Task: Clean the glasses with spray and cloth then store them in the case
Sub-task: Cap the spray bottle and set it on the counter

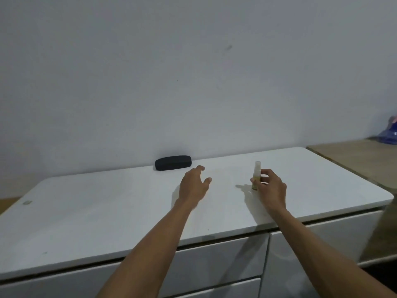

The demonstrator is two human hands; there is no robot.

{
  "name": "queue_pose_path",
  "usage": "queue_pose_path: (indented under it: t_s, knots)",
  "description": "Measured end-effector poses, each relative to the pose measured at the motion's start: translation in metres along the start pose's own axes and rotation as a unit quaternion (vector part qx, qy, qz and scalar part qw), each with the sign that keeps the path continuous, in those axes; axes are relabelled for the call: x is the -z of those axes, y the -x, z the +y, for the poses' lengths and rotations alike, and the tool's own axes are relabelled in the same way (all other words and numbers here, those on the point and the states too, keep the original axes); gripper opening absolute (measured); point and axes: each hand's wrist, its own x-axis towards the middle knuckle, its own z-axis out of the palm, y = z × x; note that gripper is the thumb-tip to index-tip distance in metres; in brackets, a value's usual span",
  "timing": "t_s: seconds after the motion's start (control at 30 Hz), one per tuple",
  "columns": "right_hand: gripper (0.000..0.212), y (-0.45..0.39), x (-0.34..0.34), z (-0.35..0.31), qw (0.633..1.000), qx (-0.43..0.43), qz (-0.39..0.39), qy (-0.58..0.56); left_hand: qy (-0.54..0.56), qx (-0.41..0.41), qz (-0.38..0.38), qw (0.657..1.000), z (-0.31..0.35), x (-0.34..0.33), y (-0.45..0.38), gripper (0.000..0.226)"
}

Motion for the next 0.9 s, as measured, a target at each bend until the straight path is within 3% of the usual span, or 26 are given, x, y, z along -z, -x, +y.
queue_pose_path:
  t_s: [0.37, 0.7, 0.9]
  knots:
    - [0.020, 0.000, -0.034, -0.020, 1.000, 0.003, -0.023, 0.002, -0.262, 0.046, -0.045, 0.963, -0.068, 0.017, -0.011, 0.073]
    - [0.014, -0.027, -0.142, -0.065, 0.993, 0.039, -0.100, -0.040, -0.303, 0.042, -0.080, 0.948, -0.081, 0.009, -0.035, 0.090]
    - [0.026, -0.074, -0.197, -0.073, 0.994, 0.032, -0.106, -0.008, -0.311, 0.042, -0.080, 0.946, -0.083, 0.005, -0.045, 0.097]
